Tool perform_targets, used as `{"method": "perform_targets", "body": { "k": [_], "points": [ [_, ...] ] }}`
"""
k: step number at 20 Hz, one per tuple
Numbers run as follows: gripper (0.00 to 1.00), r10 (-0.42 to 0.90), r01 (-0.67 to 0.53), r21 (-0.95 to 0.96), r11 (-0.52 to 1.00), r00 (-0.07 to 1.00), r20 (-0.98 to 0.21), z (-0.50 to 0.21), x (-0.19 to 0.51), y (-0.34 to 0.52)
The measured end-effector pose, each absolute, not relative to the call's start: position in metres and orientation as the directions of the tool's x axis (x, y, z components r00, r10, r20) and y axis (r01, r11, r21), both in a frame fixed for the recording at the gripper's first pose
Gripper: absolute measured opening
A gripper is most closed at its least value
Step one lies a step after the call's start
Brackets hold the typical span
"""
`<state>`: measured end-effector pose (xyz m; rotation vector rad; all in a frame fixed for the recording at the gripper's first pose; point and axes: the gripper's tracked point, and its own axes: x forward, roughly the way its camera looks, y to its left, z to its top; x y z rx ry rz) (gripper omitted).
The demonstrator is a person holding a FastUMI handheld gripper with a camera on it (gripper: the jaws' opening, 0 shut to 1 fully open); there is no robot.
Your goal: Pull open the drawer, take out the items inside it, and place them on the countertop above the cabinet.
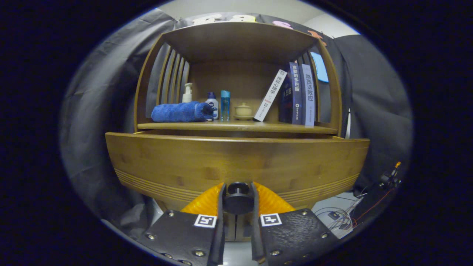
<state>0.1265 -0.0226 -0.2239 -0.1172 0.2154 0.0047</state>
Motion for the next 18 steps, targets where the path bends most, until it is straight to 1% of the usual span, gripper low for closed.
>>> {"method": "perform_targets", "body": {
  "k": [6, 7, 8, 12, 18],
  "points": [
    [0.29, -0.004, -0.019, -0.098, 0.995, 0.971, -0.238, -0.231, 0.073, -0.025],
    [0.29, -0.005, -0.015, -0.089, 0.996, 0.977, -0.213, -0.227, 0.068, -0.023],
    [0.29, -0.014, -0.011, -0.104, 0.995, 0.973, -0.229, -0.223, 0.061, -0.024],
    [0.29, -0.012, 0.000, -0.054, 0.999, 0.973, -0.229, -0.219, 0.059, -0.024],
    [0.28, -0.010, -0.007, -0.095, 0.995, 0.983, -0.185, -0.205, 0.055, -0.023]
  ]
}}
